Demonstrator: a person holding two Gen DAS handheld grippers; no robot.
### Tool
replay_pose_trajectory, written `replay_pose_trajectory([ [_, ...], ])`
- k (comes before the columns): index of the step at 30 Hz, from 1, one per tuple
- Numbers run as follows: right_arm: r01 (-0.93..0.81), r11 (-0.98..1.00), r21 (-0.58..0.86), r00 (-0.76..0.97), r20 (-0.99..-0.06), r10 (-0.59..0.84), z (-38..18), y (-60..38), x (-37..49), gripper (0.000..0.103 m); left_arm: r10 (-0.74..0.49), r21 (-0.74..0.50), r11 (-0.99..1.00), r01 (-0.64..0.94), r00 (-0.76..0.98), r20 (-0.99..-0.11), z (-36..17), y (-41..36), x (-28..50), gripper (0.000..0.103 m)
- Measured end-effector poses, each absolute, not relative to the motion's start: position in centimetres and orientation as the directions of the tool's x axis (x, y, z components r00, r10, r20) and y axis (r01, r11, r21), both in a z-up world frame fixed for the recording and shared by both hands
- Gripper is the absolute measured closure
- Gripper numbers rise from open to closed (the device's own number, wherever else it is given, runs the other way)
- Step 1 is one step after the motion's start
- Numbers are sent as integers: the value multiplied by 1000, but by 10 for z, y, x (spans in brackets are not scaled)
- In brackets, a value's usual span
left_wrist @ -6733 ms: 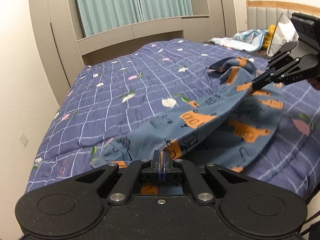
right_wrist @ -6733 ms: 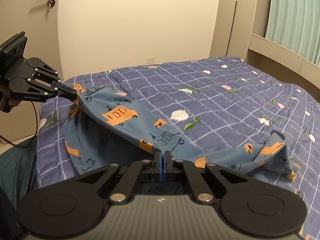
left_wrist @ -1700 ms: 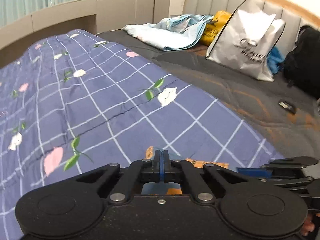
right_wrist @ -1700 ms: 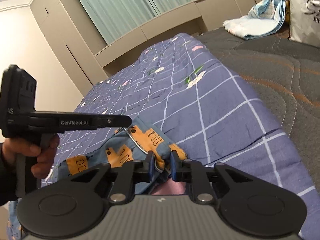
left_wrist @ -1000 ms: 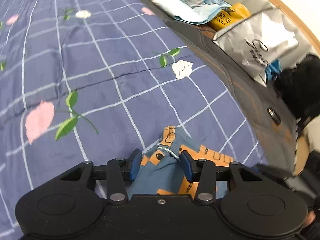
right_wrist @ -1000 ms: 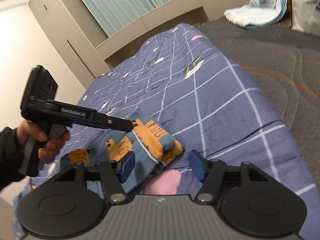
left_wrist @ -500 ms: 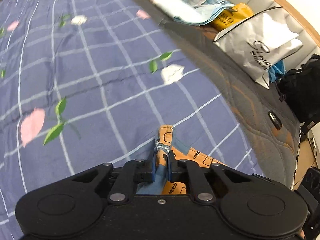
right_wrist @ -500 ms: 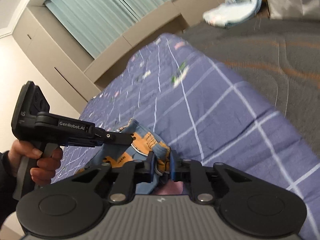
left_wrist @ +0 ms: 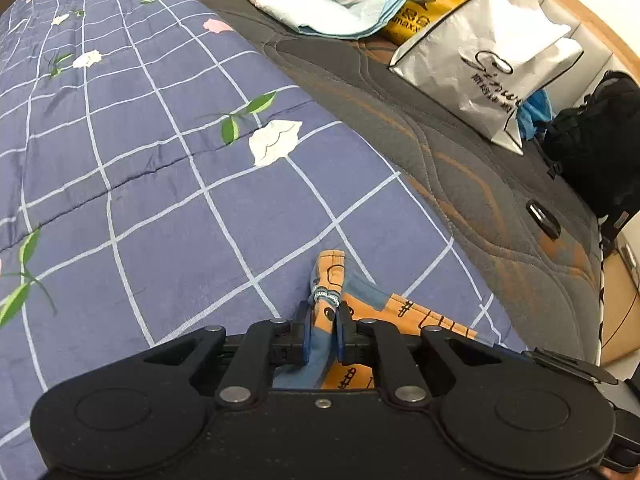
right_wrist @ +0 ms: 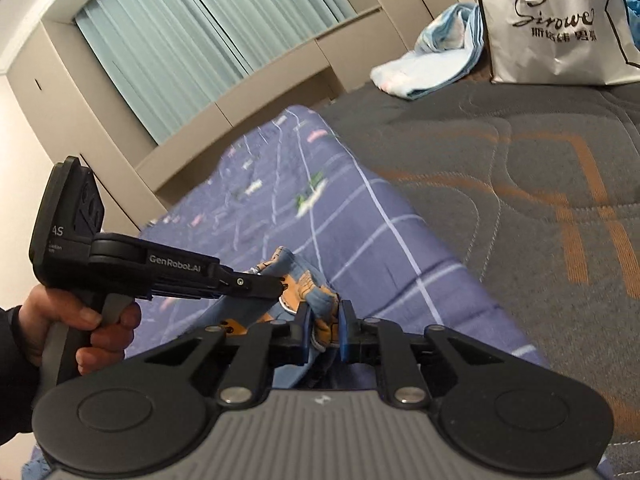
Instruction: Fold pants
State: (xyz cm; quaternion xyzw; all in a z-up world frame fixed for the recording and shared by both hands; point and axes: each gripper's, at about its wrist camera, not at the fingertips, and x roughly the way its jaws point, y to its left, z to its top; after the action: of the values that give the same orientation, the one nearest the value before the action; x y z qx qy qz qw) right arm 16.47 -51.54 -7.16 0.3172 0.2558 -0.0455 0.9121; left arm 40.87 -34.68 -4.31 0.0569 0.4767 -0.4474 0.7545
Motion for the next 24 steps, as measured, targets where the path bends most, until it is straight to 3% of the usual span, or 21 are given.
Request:
replay_pose_trajectory([
  [2,249,798,549,859,-505,79,-73,-515,167,86,-628,-355,595,722,141,-766,-42,-342,411,82],
  [6,265,817,512,846,-530,58,-70,-511,168,67,-637,-353,630,692,200,-745,-25,-325,411,68],
  [8,270,837,477,839,-542,38,-67,-508,167,60,-648,-352,647,676,245,-721,-11,-311,406,42],
  [10,277,853,442,834,-551,15,-62,-504,162,44,-656,-340,668,661,308,-689,5,-294,398,30],
  [11,274,862,426,832,-555,10,-58,-501,159,41,-655,-325,678,659,341,-674,15,-284,392,24],
  [16,193,910,367,836,-547,43,-33,-475,150,14,-670,-264,684,680,442,-596,55,-223,347,12],
  [24,-18,962,274,852,-500,158,9,-396,131,0,-640,-257,764,592,642,-422,123,-76,250,4],
])
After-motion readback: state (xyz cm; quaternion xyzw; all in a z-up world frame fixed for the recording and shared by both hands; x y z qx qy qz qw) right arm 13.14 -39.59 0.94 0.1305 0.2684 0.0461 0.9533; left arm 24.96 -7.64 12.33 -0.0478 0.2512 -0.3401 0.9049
